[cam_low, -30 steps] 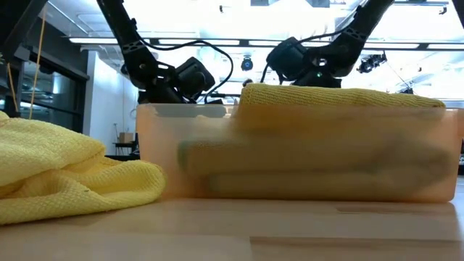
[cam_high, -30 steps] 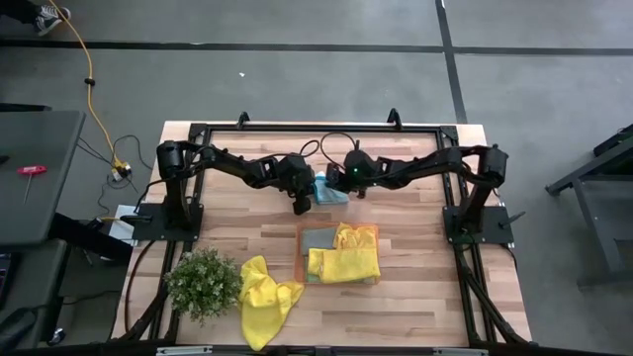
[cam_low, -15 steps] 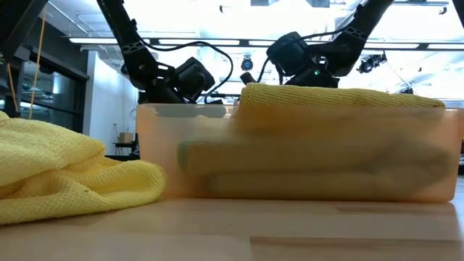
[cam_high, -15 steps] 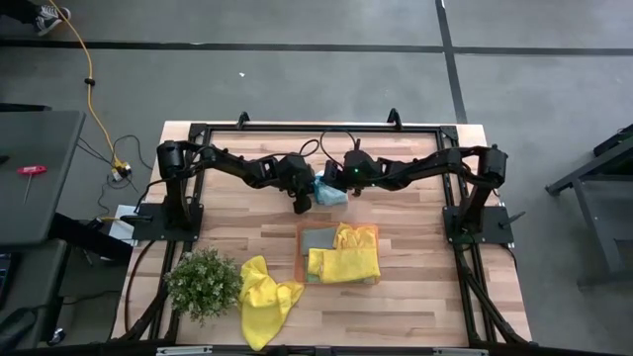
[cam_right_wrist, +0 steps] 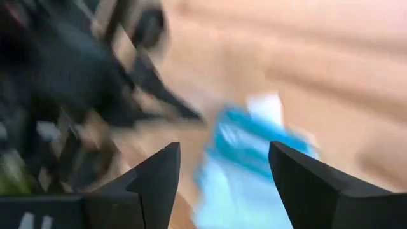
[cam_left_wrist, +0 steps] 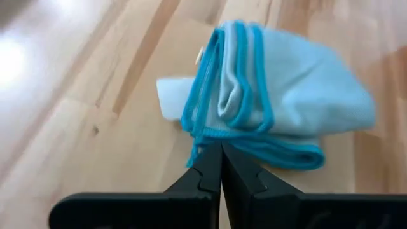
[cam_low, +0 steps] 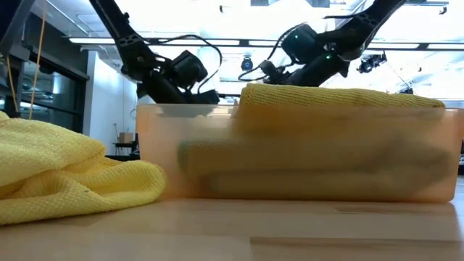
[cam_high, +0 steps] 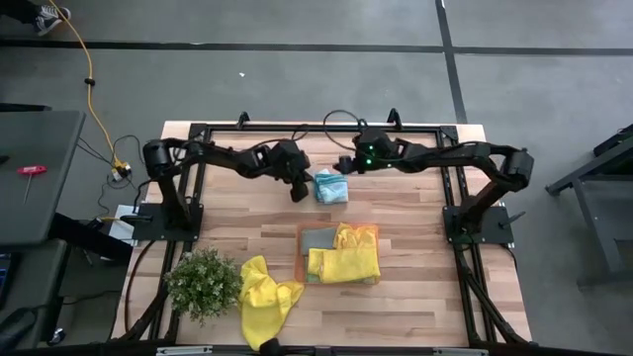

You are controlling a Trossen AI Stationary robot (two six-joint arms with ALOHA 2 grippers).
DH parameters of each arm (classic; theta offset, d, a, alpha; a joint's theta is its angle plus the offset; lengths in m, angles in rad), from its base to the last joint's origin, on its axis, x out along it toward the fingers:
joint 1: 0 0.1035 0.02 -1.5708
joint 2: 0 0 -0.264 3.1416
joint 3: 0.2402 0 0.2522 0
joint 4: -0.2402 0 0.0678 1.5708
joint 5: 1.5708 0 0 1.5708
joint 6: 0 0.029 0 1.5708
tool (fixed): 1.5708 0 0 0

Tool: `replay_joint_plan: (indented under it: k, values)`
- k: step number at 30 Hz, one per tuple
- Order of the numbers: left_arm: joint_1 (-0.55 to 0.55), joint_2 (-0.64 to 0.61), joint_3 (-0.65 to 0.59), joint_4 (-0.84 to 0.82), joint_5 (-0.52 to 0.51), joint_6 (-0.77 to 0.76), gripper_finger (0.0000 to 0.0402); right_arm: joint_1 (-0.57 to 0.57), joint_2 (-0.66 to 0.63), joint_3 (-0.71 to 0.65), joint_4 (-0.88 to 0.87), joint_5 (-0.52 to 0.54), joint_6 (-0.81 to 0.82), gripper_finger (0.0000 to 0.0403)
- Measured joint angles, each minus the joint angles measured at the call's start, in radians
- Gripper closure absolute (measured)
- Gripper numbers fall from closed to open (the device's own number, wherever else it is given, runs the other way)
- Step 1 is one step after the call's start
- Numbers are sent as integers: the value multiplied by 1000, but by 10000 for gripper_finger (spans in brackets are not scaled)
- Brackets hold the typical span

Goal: Fold microfiber towels
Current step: Fold the blue microfiber towel

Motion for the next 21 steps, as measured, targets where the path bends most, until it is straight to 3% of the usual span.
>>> replay_joint_plan:
  k: [3,6,11,17,21]
  values:
    - [1,-44,0,-42,6,15,401,-11,6,-1,-138,-77,-59,171]
    - [-11,-78,0,-33,53,-9,401,-7,40,-2,-218,-84,-77,171]
    - [-56,-92,0,116,151,-115,401,-12,64,-2,-204,-79,-91,171]
    - [-132,6,2,243,118,-122,401,-43,64,-2,-213,-82,-147,171]
    - [-166,68,33,255,25,-116,401,-53,65,-2,-210,-82,-155,171]
